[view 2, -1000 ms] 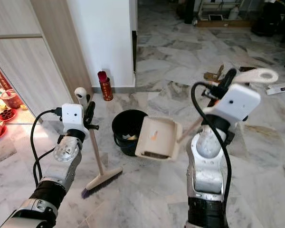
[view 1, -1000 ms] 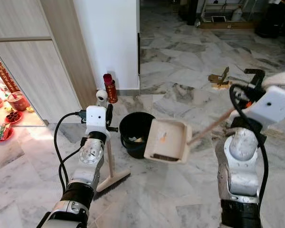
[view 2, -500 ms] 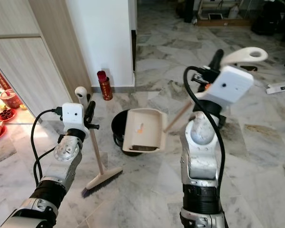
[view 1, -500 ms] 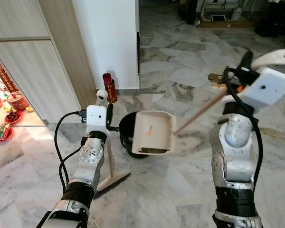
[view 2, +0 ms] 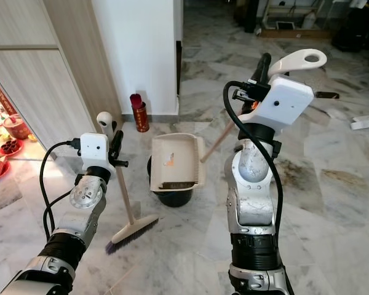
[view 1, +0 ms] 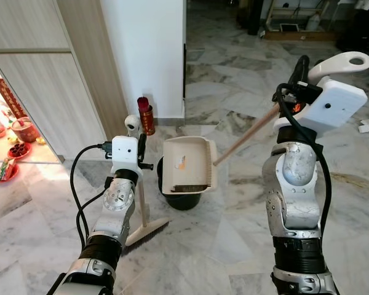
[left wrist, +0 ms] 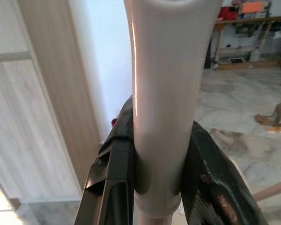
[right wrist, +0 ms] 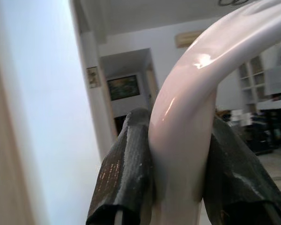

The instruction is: Sweep floor

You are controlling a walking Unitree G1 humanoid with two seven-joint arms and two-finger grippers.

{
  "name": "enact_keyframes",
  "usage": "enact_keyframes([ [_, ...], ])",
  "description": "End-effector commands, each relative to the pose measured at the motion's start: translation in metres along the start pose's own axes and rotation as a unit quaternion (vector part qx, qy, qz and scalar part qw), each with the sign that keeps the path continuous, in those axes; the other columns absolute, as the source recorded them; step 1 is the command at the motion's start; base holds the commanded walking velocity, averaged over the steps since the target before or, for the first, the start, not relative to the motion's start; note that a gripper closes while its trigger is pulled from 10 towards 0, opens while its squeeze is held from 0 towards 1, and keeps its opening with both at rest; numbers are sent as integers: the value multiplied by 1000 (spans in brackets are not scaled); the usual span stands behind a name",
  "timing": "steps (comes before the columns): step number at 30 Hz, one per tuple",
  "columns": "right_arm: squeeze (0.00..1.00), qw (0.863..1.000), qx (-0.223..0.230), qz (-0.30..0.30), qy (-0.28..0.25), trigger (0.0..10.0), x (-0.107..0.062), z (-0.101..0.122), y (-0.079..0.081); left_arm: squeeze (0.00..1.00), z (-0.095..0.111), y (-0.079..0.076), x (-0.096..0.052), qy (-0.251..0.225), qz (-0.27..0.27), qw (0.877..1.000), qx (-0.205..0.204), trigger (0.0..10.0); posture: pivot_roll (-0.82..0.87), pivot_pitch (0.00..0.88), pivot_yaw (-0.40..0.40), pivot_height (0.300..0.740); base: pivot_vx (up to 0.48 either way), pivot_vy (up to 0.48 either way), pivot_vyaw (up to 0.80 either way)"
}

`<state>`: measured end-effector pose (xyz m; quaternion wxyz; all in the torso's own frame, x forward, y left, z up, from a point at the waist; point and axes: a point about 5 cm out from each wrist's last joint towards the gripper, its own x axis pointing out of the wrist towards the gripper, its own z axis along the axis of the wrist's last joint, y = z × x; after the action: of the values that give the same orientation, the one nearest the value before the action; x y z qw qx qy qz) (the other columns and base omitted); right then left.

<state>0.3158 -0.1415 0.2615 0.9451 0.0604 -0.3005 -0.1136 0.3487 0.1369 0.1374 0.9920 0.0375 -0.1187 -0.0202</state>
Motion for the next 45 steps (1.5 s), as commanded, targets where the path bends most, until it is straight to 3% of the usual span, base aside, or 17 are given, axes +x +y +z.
enact_keyframes([
  [1,0,999,14,12,-33,10000,3,11,4,0,9,-1,4,-24,-2,1000,6,10000,-29,0,15,740,296,0,0],
  [31,0,996,28,68,-45,10000,2,15,19,0,9,0,5,-26,7,1000,10,10000,-26,0,5,740,299,0,0],
  [45,0,996,19,67,-51,10000,2,16,16,0,9,0,4,-28,9,1000,8,10000,-25,0,0,740,213,0,0],
])
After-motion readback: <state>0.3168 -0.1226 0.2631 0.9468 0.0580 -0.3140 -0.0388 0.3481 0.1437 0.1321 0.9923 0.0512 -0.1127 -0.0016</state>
